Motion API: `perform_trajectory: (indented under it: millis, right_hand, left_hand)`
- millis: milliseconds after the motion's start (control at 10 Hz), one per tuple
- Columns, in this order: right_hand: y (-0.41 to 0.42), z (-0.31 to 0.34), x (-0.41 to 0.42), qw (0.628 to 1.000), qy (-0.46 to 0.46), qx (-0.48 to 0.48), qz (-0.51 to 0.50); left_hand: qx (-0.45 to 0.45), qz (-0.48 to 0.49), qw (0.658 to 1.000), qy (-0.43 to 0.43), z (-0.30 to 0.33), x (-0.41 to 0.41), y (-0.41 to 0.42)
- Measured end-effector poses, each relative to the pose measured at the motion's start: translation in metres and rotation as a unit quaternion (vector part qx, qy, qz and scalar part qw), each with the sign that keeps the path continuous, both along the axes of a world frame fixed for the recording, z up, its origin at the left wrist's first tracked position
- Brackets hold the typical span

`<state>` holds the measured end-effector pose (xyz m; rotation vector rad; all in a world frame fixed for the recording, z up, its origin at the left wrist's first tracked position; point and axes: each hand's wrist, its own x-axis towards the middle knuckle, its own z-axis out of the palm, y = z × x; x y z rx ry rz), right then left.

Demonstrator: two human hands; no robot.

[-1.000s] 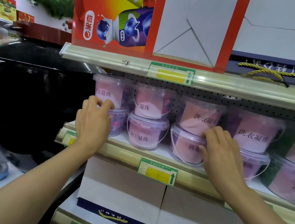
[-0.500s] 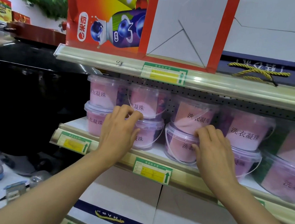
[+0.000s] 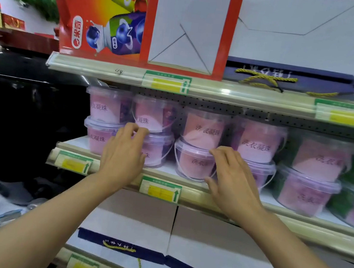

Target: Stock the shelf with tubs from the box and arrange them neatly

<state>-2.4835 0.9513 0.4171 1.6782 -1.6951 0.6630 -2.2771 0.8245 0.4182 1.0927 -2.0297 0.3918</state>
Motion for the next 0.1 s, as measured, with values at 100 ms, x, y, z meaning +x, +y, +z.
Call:
perform_trajectory:
  millis: [100]
  right_hand:
    - [0.0244, -0.0037, -0.0107, 1.0, -0.014, 0.014, 0.011]
  left_hand:
    - [0.031, 0.036, 0.999, -0.004, -0.0048, -0.0041, 0.0202]
